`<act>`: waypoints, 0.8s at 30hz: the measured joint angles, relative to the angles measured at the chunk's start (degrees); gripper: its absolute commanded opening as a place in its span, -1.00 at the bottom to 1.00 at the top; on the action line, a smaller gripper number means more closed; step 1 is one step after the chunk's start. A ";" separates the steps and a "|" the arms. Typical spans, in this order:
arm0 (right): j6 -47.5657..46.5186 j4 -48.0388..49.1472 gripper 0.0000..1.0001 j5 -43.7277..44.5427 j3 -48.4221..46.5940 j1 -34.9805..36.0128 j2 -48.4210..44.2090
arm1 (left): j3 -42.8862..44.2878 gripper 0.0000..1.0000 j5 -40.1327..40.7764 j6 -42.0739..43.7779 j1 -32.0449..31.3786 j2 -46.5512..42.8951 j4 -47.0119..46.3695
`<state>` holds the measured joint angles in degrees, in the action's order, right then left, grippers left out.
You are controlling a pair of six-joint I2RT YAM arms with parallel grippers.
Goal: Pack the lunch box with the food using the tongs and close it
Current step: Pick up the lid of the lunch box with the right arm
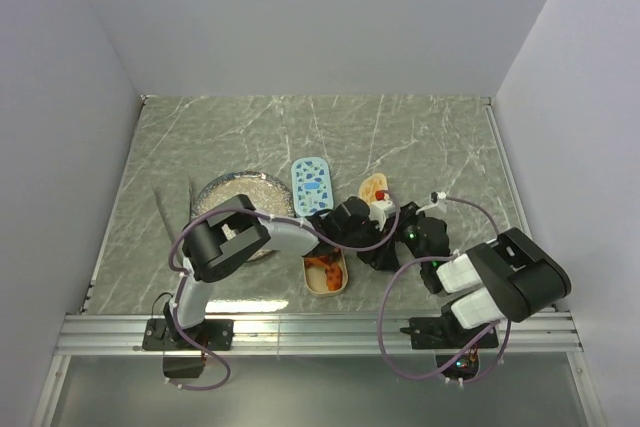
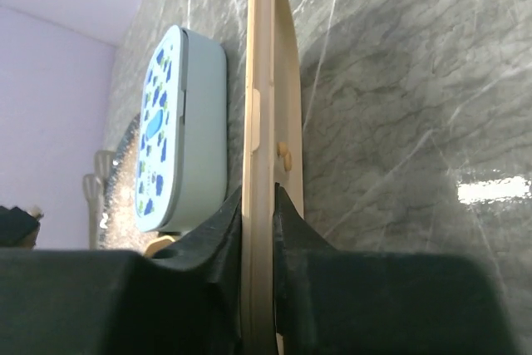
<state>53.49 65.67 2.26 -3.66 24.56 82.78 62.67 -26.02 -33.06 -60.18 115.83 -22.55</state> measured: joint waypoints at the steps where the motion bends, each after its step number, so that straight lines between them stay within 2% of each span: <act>1: -0.13 -0.11 -1.00 -0.02 -0.09 0.04 -0.09 | 0.00 0.29 0.09 0.04 -0.02 -0.07 0.22; 5: -1.22 -3.19 -1.00 0.92 -0.04 0.07 -3.28 | 0.00 0.30 1.29 0.94 0.17 -0.85 1.44; 8: -2.89 -7.80 -1.00 2.89 0.33 0.07 -10.10 | 0.00 0.29 2.19 1.44 0.59 -2.05 1.79; 10: -4.09 -11.96 -1.00 4.70 0.68 0.07 -16.92 | 0.00 0.30 2.84 2.12 1.07 -3.28 2.21; 13: -6.47 -20.59 -1.00 7.93 1.01 0.22 -31.82 | 0.83 0.33 4.94 3.76 1.68 -5.44 3.54; 17: -9.46 -35.43 -1.00 11.78 0.79 0.74 -56.50 | 3.30 0.45 9.90 6.93 2.32 -9.64 4.02; 19: -10.23 -43.06 -1.00 14.16 -0.28 0.63 -66.05 | 3.34 0.53 12.22 8.11 2.40 -13.11 4.85; 22: -10.73 -50.75 -1.00 14.27 -1.57 0.72 -74.03 | 1.42 0.62 18.99 8.87 2.14 -20.70 4.48; 24: -10.69 -55.12 -1.00 13.40 -1.92 0.76 -74.90 | -3.23 0.65 23.93 9.01 2.40 -28.28 2.97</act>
<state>42.81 10.55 15.66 -5.58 25.32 7.88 59.44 -2.09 -24.05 -57.78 87.55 -19.57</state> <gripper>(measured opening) 0.205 0.810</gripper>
